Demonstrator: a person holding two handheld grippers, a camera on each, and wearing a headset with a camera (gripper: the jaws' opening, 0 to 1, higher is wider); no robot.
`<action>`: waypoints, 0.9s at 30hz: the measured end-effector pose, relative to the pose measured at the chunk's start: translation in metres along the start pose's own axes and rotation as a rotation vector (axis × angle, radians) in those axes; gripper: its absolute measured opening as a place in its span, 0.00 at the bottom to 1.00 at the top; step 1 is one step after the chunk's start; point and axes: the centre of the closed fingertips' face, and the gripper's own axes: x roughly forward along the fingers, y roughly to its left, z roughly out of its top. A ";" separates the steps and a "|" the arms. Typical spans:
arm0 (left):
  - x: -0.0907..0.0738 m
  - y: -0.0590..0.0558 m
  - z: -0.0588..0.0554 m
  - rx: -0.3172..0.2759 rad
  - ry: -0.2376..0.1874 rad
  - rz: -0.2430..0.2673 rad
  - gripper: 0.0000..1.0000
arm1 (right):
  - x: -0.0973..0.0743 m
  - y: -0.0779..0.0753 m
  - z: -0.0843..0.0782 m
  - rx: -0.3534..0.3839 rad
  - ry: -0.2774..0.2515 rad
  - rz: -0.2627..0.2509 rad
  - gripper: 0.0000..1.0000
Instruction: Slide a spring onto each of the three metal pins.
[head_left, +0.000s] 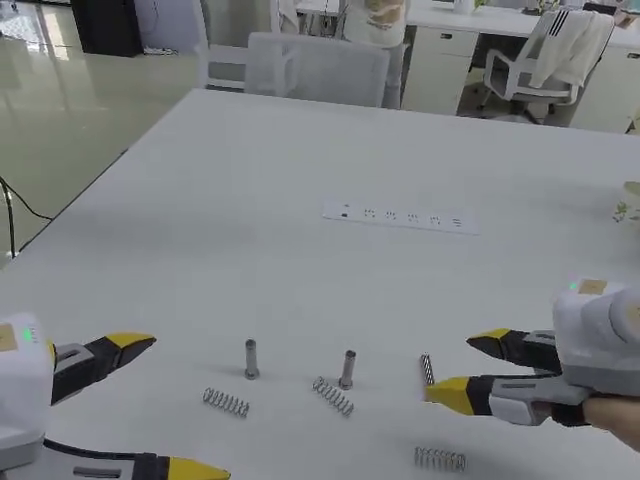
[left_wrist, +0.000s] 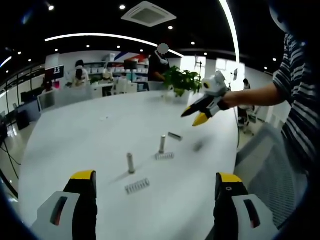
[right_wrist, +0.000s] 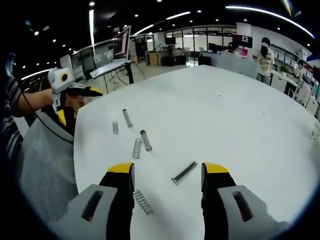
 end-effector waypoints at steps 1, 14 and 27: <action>0.000 -0.001 0.000 -0.001 0.000 -0.003 0.96 | 0.002 -0.001 0.001 0.011 0.002 0.002 0.51; 0.001 0.000 0.002 0.003 0.002 -0.003 0.96 | 0.020 -0.020 -0.005 0.140 0.076 -0.022 0.36; -0.001 0.001 0.000 0.000 0.006 0.000 0.95 | 0.045 -0.027 -0.021 0.177 0.191 -0.041 0.25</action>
